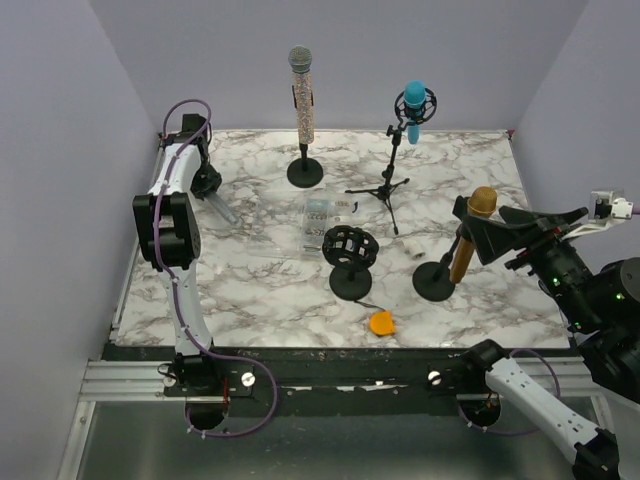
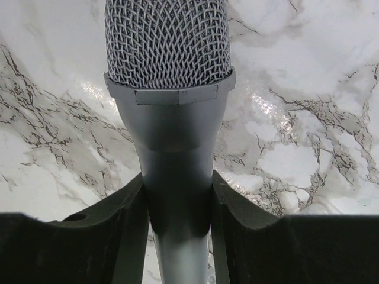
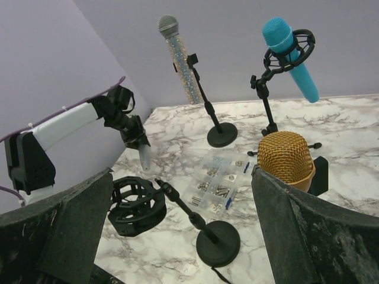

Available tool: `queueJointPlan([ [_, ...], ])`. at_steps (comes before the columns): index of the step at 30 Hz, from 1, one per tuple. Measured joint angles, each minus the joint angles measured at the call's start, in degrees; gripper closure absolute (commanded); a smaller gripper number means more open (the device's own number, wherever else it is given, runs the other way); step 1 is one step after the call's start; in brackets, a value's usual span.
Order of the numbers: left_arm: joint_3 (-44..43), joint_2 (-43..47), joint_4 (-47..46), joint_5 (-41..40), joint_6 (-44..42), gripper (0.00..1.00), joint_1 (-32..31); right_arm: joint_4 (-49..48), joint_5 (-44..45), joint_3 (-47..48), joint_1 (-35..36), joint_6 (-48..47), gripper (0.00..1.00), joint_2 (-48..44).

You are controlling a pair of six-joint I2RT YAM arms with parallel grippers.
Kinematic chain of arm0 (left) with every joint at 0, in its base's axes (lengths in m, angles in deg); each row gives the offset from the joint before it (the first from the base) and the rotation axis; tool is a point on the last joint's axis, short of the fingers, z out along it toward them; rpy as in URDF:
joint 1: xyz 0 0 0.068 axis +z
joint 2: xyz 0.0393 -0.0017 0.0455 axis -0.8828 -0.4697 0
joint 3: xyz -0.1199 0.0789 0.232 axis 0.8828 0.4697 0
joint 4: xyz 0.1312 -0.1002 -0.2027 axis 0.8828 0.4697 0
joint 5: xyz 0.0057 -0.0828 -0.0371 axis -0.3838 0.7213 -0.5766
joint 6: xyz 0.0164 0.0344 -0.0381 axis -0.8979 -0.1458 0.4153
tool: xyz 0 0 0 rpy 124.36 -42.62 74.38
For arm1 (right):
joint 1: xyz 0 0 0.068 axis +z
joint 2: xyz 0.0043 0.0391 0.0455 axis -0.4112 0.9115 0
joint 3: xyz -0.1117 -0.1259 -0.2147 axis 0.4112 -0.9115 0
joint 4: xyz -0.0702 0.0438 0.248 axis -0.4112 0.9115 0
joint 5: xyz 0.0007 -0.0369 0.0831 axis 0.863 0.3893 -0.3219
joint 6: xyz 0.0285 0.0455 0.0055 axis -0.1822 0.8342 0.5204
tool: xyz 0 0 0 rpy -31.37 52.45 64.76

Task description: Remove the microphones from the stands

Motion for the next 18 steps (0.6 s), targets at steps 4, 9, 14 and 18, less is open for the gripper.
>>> queueJointPlan([
  [4,0.09,0.00,-0.02,0.02,0.79,0.66,0.09,0.02,0.00,-0.63,0.00,0.02,0.00,0.13],
  [9,0.09,0.00,-0.02,0.17,1.16,0.64,0.04,0.04,0.07,-0.74,0.00,0.00,0.00,0.11],
  [14,0.15,0.00,0.63,1.84,2.01,0.58,0.04,0.07,0.92,-0.70,0.00,-0.07,0.00,-0.04],
  [18,4.11,0.68,0.00,4.31,5.25,0.49,0.04,0.09,1.25,-0.50,0.00,-0.26,0.00,-0.37],
])
